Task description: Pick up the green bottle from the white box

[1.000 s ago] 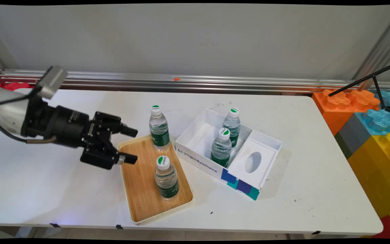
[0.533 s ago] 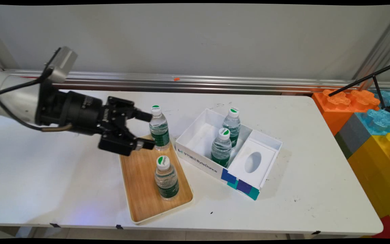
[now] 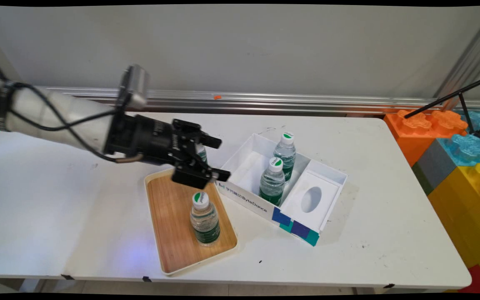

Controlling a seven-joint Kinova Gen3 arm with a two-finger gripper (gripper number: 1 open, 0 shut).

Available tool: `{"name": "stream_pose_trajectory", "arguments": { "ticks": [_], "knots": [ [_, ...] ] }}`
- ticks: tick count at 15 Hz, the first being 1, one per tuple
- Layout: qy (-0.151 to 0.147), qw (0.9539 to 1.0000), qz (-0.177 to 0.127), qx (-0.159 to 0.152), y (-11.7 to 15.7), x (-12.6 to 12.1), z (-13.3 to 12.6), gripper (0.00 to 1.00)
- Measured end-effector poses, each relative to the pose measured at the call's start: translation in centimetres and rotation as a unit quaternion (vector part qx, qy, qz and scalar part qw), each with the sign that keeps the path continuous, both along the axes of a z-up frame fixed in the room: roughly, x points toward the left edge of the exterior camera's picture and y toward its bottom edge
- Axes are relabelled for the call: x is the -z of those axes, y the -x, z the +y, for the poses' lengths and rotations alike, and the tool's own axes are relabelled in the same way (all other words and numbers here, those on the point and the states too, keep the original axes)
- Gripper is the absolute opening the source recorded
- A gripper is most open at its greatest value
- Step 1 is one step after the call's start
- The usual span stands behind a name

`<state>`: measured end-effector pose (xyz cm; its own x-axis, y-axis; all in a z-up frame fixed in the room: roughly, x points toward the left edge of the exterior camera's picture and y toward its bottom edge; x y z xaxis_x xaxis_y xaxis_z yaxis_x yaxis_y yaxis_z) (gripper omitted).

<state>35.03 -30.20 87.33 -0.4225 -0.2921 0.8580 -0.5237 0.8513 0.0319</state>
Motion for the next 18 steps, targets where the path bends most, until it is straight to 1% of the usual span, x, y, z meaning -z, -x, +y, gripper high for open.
{"name": "stream_pose_trajectory", "arguments": {
  "ticks": [8, 14, 18],
  "knots": [
    [-0.016, 0.9997, -0.017, -0.011, 4.3, 3.3, -3.6, 1.00],
    [-0.026, 0.9990, -0.028, -0.023, 6.0, 5.2, -5.9, 1.00],
    [-0.033, 0.9986, -0.031, -0.027, 6.6, 6.0, -6.5, 1.00]
  ]
}}
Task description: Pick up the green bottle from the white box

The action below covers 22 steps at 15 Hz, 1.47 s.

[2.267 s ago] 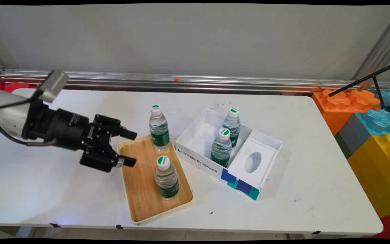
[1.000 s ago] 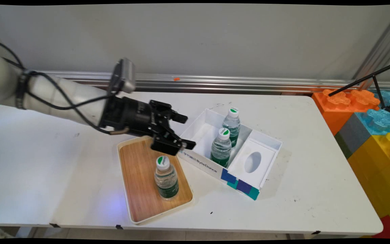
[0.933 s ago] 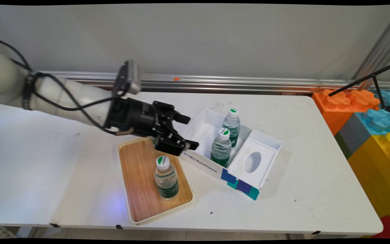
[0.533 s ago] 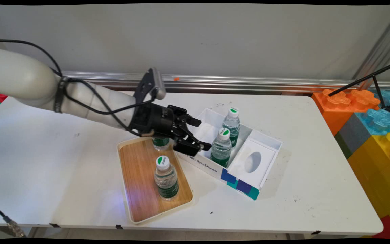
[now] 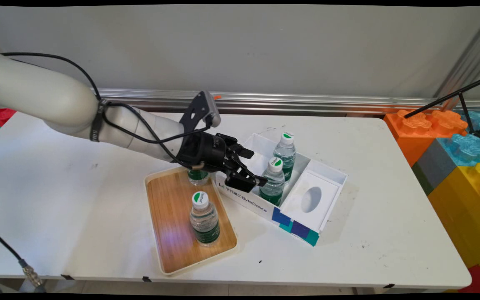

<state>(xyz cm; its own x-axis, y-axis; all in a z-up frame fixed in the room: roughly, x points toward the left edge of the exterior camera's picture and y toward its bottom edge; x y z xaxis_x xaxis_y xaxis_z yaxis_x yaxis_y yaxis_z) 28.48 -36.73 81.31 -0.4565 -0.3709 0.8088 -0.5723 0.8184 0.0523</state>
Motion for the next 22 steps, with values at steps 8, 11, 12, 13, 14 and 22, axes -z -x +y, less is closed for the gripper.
{"name": "stream_pose_trajectory", "arguments": {
  "ticks": [8, 11, 12, 13, 14, 22],
  "knots": [
    [-0.015, 0.9999, -0.002, -0.003, 1.2, 1.8, -0.6, 1.00],
    [-0.017, 0.9998, 0.003, -0.004, 1.8, 2.1, -1.0, 1.00],
    [-0.017, 0.9998, 0.005, -0.005, 2.0, 2.1, -1.2, 1.00],
    [-0.017, 0.9998, 0.006, -0.005, 2.2, 2.2, -1.3, 1.00],
    [-0.017, 0.9998, 0.008, -0.005, 2.3, 2.2, -1.5, 1.00],
    [-0.020, 0.9997, 0.012, -0.005, 3.1, 3.0, -2.1, 1.00]
  ]
}}
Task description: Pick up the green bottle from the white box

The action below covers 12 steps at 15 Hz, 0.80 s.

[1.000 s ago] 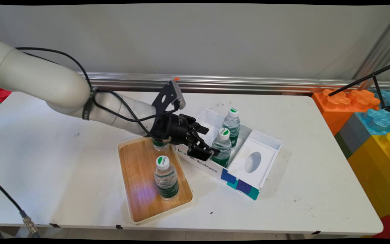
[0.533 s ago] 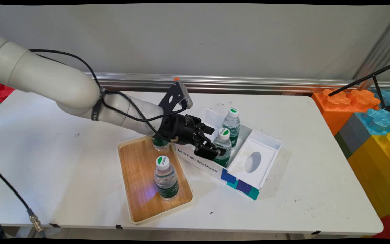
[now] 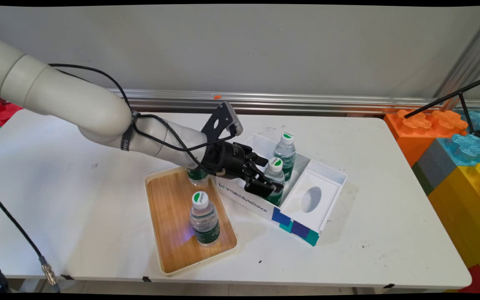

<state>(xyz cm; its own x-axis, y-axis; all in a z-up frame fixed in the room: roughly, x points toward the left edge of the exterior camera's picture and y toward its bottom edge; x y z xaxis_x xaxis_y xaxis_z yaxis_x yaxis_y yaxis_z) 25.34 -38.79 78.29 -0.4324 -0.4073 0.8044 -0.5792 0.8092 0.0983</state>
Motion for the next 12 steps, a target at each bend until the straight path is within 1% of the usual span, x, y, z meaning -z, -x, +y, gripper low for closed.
{"name": "stream_pose_trajectory", "arguments": {
  "ticks": [6, 10, 11, 12],
  "knots": [
    [-0.001, 1.0000, 0.001, 0.004, 0.5, 0.9, -0.2, 1.00],
    [0.004, 1.0000, 0.000, 0.008, 0.7, 1.4, -0.4, 1.00],
    [0.008, 0.9999, 0.002, 0.010, 0.8, 1.5, -0.4, 0.00],
    [0.011, 0.9999, 0.003, 0.012, 0.9, 1.5, -0.5, 0.00]
  ]
}}
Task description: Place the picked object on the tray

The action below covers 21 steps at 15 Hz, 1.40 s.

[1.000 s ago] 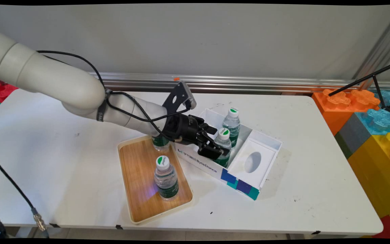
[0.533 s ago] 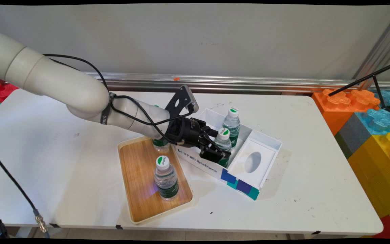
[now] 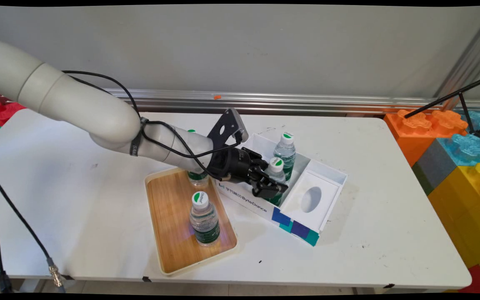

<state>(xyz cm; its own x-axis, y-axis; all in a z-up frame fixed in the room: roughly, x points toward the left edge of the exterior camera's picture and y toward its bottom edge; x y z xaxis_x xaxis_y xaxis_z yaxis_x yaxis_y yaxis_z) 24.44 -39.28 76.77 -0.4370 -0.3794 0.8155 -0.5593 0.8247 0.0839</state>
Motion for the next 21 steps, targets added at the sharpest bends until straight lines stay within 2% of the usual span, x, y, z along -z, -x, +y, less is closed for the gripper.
{"name": "stream_pose_trajectory", "arguments": {
  "ticks": [11, 15, 21],
  "knots": [
    [0.010, 0.9998, 0.016, 0.009, 0.2, 0.1, -0.5, 0.00],
    [0.020, 0.9991, 0.033, 0.018, -0.4, -1.3, 0.0, 0.00],
    [0.039, 0.9975, 0.052, 0.029, -3.5, -4.1, 1.5, 0.00]
  ]
}}
